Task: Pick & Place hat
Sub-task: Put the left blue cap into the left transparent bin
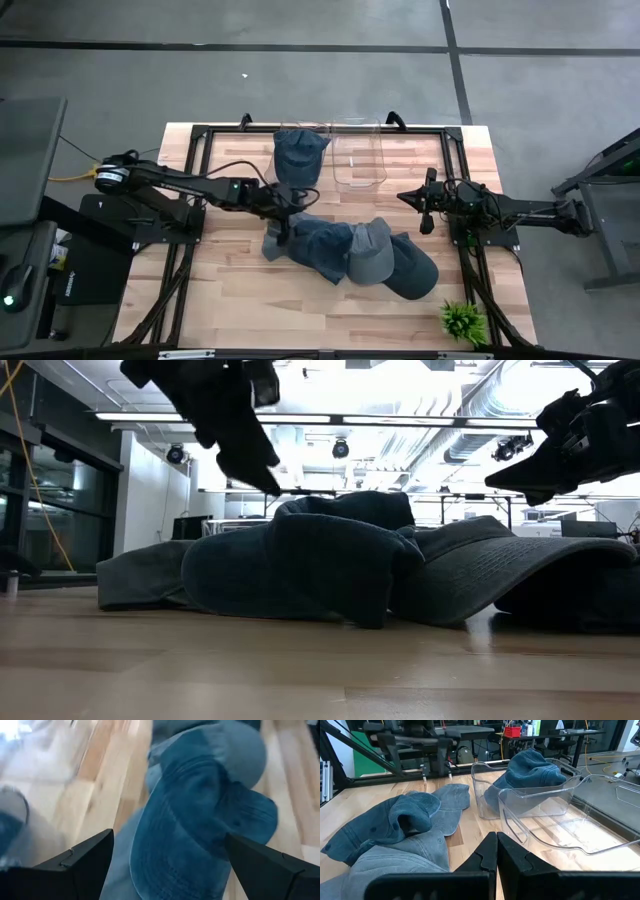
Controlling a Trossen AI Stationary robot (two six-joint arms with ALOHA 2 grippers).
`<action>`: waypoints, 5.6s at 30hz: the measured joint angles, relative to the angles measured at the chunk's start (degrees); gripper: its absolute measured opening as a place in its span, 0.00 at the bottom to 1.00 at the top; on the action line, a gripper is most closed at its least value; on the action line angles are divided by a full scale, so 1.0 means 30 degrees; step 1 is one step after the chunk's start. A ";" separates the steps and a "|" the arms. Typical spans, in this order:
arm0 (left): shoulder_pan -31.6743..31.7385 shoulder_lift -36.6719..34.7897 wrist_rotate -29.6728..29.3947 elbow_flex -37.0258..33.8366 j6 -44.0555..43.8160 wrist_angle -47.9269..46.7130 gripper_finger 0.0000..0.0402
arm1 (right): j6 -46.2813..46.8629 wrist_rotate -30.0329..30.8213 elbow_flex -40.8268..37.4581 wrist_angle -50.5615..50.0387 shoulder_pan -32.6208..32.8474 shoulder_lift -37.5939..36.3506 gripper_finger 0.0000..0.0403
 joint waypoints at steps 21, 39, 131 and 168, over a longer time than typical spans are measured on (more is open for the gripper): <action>0.0020 0.0169 0.2602 -0.0012 -1.3014 -0.4331 0.89 | 0.0002 0.0000 0.0000 0.0000 0.0000 0.0000 0.00; 0.0260 0.0380 0.3079 -0.0012 -1.4808 -0.4311 0.89 | 0.0005 0.0000 0.0001 0.0000 0.0000 0.0001 0.00; 0.0252 -0.7627 -0.2278 -0.1824 -1.6554 0.0384 0.00 | 0.0003 0.0000 0.0000 0.0000 -0.0007 0.0015 0.00; 0.0252 -0.7817 0.0493 -0.1811 -1.5297 0.2843 0.00 | 1.3131 0.0452 0.0000 0.1772 0.0000 0.0576 0.00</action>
